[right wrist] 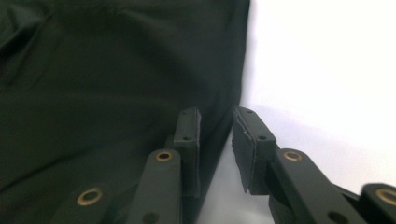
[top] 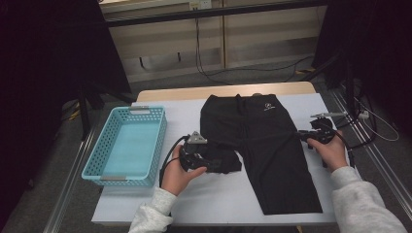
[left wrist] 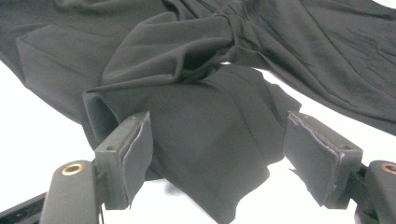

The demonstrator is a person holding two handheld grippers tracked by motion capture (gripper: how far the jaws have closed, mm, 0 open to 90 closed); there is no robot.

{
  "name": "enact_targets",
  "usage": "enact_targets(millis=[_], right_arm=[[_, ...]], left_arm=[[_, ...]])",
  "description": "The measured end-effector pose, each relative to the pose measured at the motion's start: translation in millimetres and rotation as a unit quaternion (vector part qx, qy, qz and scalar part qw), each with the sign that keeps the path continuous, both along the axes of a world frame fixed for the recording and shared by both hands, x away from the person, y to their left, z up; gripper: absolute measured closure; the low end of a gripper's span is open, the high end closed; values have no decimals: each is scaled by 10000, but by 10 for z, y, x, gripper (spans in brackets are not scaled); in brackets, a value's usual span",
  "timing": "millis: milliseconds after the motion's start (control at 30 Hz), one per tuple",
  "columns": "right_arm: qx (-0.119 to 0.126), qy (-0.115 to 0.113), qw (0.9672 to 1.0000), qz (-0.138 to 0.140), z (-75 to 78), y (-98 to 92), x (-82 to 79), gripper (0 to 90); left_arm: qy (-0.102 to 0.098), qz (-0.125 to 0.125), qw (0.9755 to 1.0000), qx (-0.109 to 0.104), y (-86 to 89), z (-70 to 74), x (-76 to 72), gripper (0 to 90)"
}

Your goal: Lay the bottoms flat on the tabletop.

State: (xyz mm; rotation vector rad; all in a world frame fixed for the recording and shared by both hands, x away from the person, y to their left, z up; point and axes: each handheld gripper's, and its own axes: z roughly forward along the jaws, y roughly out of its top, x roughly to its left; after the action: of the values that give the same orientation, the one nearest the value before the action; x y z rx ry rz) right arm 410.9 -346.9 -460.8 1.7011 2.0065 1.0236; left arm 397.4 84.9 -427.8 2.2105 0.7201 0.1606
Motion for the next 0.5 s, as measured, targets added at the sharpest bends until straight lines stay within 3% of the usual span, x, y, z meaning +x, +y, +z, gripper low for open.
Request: enact_targets(millis=[333,500], right_arm=[[-12,45,9996,287,14,82,-480,740],[40,154,9991,382,21,138,-697,826]], left_arm=[[3,-70,10000,3,-49,-2,1,248],[-52,-73,10000,5,-49,25,-1,248]])
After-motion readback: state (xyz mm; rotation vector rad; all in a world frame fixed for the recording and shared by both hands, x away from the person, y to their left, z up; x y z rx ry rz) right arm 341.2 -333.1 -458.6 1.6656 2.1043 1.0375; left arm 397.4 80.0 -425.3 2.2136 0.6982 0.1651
